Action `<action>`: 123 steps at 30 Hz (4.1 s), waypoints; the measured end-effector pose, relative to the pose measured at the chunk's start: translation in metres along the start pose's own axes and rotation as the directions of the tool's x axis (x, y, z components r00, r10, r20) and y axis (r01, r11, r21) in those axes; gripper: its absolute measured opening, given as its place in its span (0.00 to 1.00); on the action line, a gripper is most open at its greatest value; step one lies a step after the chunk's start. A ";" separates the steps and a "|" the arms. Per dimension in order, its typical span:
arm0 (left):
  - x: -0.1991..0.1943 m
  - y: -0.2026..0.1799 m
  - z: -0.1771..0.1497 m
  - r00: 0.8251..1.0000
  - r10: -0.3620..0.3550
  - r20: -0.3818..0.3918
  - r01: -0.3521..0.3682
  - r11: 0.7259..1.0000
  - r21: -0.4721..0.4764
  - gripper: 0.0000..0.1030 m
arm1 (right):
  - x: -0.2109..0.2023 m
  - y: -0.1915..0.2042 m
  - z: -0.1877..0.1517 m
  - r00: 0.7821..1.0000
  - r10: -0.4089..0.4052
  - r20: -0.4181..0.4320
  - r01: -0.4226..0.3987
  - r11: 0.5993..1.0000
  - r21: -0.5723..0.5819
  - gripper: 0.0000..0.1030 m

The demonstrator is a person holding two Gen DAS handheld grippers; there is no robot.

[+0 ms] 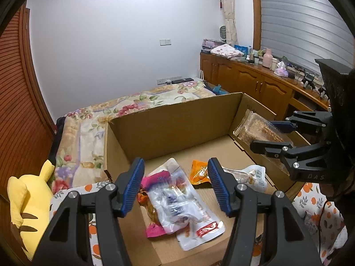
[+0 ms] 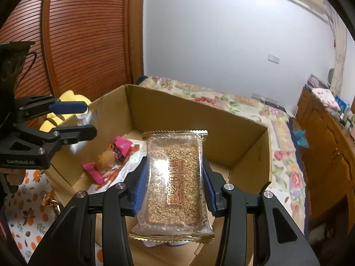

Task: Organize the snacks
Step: 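Open both tools to drop the duck-neck pouch and cracker bar into the box, then move both tools back to the remaining snacks beside the box, then grasp the blue foil candy with the left tool while the right tool grasps the white-red pouch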

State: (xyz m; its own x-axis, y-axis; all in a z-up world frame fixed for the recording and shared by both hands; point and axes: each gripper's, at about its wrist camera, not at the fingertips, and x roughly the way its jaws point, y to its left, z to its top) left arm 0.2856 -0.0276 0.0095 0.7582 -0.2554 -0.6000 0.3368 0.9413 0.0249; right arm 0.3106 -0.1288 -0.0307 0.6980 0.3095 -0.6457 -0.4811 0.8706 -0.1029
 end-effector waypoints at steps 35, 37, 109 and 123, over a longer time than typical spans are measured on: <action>-0.020 0.006 -0.015 0.999 0.006 0.032 -0.006 1.000 -0.006 0.66 | 0.017 0.019 -0.007 0.998 0.035 -0.058 -0.036 0.999 -0.004 0.54; -0.024 0.007 -0.019 0.999 0.006 0.037 -0.006 1.000 -0.010 0.68 | 0.009 0.018 -0.008 0.998 0.039 -0.044 -0.039 0.999 0.003 0.54; -0.053 -0.072 -0.191 0.980 -0.079 -0.184 0.065 0.995 -0.080 0.36 | -0.093 0.045 -0.190 0.979 0.086 -0.185 -0.054 0.984 0.171 0.70; -0.054 -0.067 -0.191 0.979 -0.098 -0.176 0.082 0.992 -0.099 0.33 | -0.048 0.019 -0.159 0.957 0.122 -0.264 -0.084 0.985 0.152 0.70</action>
State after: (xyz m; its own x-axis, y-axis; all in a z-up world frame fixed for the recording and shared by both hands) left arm 0.1148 -0.0347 -0.1126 0.6110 -0.3039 -0.7310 0.3409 0.9344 -0.1035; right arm 0.1836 -0.1882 -0.1222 0.4694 0.3014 -0.8299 -0.4513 0.8898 0.0680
